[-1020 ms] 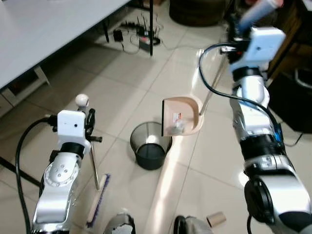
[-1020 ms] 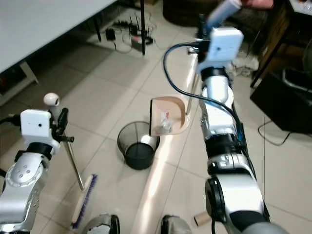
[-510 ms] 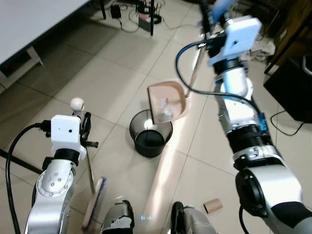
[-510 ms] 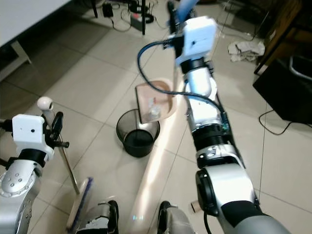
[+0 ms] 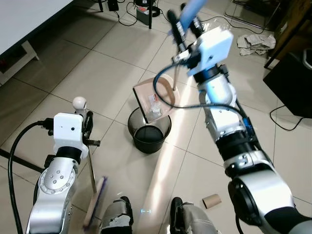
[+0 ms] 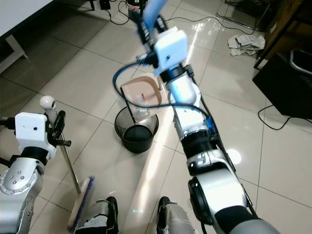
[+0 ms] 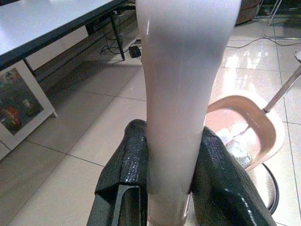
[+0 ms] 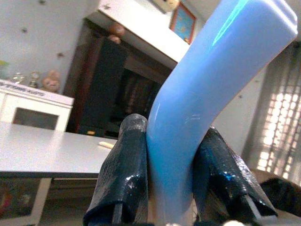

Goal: Sweep floor

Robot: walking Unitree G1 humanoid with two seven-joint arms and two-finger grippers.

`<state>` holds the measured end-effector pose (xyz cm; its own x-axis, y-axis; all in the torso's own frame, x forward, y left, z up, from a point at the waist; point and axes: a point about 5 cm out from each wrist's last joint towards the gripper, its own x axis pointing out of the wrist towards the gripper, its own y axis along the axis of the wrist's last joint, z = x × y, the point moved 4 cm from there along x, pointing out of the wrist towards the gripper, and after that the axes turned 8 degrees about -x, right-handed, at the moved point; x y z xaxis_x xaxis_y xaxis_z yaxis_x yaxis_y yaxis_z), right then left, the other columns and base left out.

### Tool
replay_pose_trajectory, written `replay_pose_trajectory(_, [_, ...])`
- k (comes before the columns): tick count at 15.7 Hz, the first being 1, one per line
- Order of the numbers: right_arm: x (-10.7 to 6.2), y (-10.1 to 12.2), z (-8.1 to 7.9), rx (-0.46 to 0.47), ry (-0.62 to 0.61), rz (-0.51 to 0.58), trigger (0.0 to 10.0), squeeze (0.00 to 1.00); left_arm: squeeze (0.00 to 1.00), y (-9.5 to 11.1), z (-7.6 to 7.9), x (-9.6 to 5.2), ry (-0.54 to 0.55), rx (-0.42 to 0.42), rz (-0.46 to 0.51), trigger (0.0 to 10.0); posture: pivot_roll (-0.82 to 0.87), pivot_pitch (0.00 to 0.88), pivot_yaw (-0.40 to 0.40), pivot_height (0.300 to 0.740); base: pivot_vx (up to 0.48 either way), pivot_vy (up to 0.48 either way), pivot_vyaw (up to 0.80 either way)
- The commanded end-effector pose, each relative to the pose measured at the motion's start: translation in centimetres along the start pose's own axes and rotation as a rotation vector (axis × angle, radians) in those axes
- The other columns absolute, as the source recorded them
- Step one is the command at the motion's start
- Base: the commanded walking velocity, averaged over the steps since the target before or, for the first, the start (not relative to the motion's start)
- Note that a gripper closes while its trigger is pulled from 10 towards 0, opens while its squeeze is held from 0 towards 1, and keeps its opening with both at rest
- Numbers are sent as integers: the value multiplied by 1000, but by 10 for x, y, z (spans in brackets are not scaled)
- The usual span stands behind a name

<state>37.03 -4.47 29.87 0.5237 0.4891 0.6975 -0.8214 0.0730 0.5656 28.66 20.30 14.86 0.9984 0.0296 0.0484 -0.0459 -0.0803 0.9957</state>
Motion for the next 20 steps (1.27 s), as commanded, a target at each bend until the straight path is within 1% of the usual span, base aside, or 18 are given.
replay_pose_trajectory(1, [3,16,-10,-20,56,81,10000,0,0,1,3,1,-4,13,7,10000,74,266,-42,740,0,0,0])
replay_pose_trajectory(2, [3,21,-16,-25,95,106,10000,0,0,1,5,3,-7,8,9,10000,67,259,-41,740,0,0,0])
replay_pose_trajectory(5, [1,34,-27,-7,155,158,10000,0,0,-1,9,11,-16,-2,15,10000,32,222,-36,740,0,0,0])
replay_pose_trajectory(6, [-2,45,-37,-1,212,198,10000,0,0,-1,13,16,-23,-7,25,10000,24,204,-37,740,0,0,0])
replay_pose_trajectory(8, [-5,52,-45,1,261,225,10000,0,0,-1,14,19,-23,-12,31,10000,18,191,-37,740,0,0,0])
replay_pose_trajectory(10, [-13,60,-54,1,330,251,10000,0,0,-2,16,23,-24,-16,38,10000,8,157,-39,740,0,0,0])
replay_pose_trajectory(12, [-20,66,-59,-12,392,267,10000,0,0,-2,16,26,-27,-17,47,10000,1,138,-37,740,0,0,0])
replay_pose_trajectory(14, [-26,70,-62,-25,441,278,10000,0,0,-1,17,28,-29,-20,56,10000,-6,121,-33,740,0,0,0])
replay_pose_trajectory(16, [-31,70,-65,-54,501,277,10000,0,0,0,19,33,-36,-23,67,10000,-12,106,-30,740,0,0,0])
replay_pose_trajectory(17, [-32,69,-65,-59,511,275,10000,0,0,1,20,35,-38,-25,70,10000,-12,105,-29,740,0,0,0])
replay_pose_trajectory(18, [-33,69,-64,-64,516,271,10000,0,0,1,21,37,-40,-25,72,10000,-14,100,-27,740,0,0,0])
replay_pose_trajectory(20, [-33,67,-51,-108,502,256,10000,0,0,2,25,41,-48,-27,77,10000,-18,94,-24,740,0,0,0])
